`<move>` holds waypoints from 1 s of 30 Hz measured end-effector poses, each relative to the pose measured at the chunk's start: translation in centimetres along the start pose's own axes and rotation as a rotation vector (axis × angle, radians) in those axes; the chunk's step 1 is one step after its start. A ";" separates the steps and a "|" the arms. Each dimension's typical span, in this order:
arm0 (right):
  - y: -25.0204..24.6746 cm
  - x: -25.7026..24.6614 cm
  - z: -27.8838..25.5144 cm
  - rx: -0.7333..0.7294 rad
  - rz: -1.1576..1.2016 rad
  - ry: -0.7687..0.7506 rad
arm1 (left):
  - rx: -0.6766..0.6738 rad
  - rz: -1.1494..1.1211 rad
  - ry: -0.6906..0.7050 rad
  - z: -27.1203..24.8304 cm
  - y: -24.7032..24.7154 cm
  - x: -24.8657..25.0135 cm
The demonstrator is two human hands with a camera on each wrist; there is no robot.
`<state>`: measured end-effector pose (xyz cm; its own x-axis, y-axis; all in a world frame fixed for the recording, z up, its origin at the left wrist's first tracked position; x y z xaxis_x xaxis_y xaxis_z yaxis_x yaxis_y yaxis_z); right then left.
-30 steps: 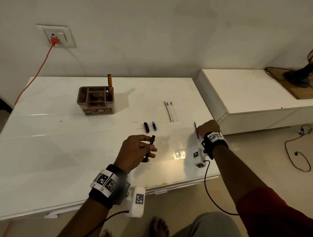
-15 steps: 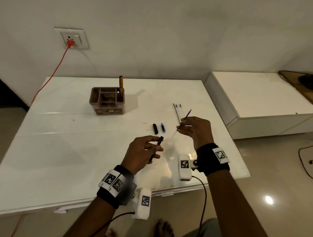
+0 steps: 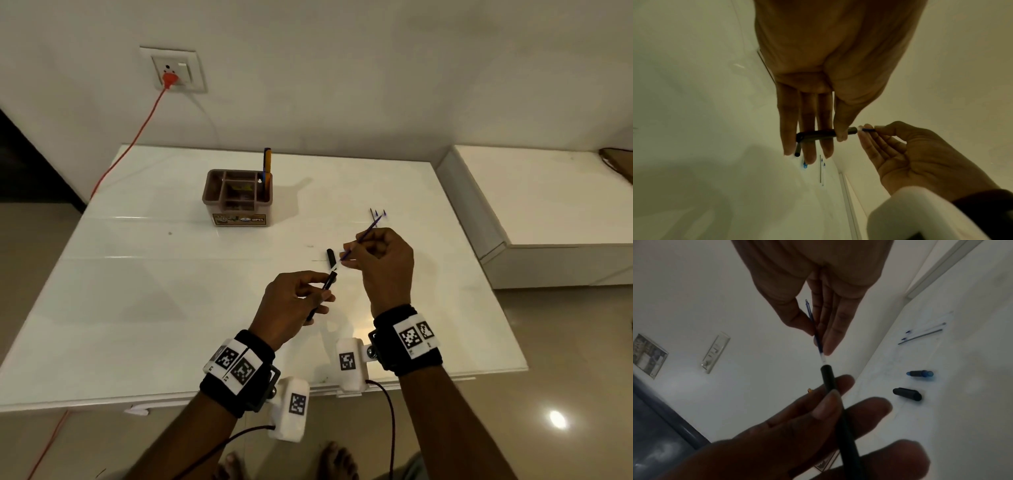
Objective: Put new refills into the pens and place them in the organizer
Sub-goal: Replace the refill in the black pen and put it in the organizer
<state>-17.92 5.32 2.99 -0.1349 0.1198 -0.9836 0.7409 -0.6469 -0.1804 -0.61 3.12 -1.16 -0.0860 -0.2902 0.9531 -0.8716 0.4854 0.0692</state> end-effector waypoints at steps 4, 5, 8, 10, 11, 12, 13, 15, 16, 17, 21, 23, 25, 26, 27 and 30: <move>-0.2 0.1 0.5 0.008 0.009 -0.002 | 0.026 0.007 0.007 0.1 -0.2 -0.1; -0.1 0.2 0.5 0.000 0.016 0.005 | 0.030 0.005 0.007 0.1 -0.3 -0.2; 0.0 0.2 0.4 -0.010 0.025 0.005 | 0.039 -0.010 0.011 0.1 -0.4 -0.3; 0.1 0.2 0.4 -0.035 0.031 0.010 | 0.043 -0.023 0.018 0.2 -0.4 -0.2; 0.3 0.2 0.4 -0.063 0.025 0.017 | 0.046 -0.025 0.022 0.3 -0.3 -0.1; 0.6 0.3 0.4 -0.101 0.002 0.026 | 0.050 -0.026 0.025 0.3 -0.3 0.0; 0.9 0.5 0.3 -0.147 -0.038 0.033 | 0.054 -0.028 0.028 0.3 -0.2 0.0; 1.6 1.0 0.1 -0.241 -0.130 0.041 | 0.059 -0.034 0.031 0.4 -0.2 -0.1; 1.9 1.2 0.0 -0.272 -0.152 0.048 | 0.061 -0.033 0.033 0.4 -0.3 -0.1; 2.1 1.3 -0.1 -0.285 -0.152 0.059 | 0.063 -0.033 0.034 0.5 -0.5 -0.1; 2.2 0.7 0.2 -0.234 -0.085 0.060 | 0.070 -0.051 0.037 0.5 -0.8 0.0; 2.3 0.3 0.3 -0.227 -0.093 0.009 | 0.068 -0.060 0.034 0.5 -0.8 0.1; 2.6 0.2 0.3 -0.234 -0.112 -0.011 | 0.071 -0.074 0.029 0.5 -0.8 0.0; 2.7 0.3 0.3 -0.240 -0.120 -0.014 | 0.073 -0.078 0.028 0.5 -0.9 0.0; 2.8 0.4 0.2 -0.248 -0.128 -0.018 | 0.073 -0.081 0.028 0.5 -0.9 -0.1; 3.0 0.4 0.0 -0.275 -0.149 -0.014 | 0.071 -0.075 0.032 0.5 -1.0 0.0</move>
<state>-15.73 3.42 2.00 -0.2635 0.1862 -0.9465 0.8621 -0.3949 -0.3177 0.03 2.24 -1.41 -0.0045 -0.2970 0.9549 -0.9071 0.4031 0.1211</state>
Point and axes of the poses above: each hand's wrist, its own z-axis towards the middle knuckle, its own y-axis out of the palm, x = y × z, the point moved 5 cm from there along z, towards the middle knuckle, and after that the axes turned 10 degrees about -z, right-handed, at the moved point
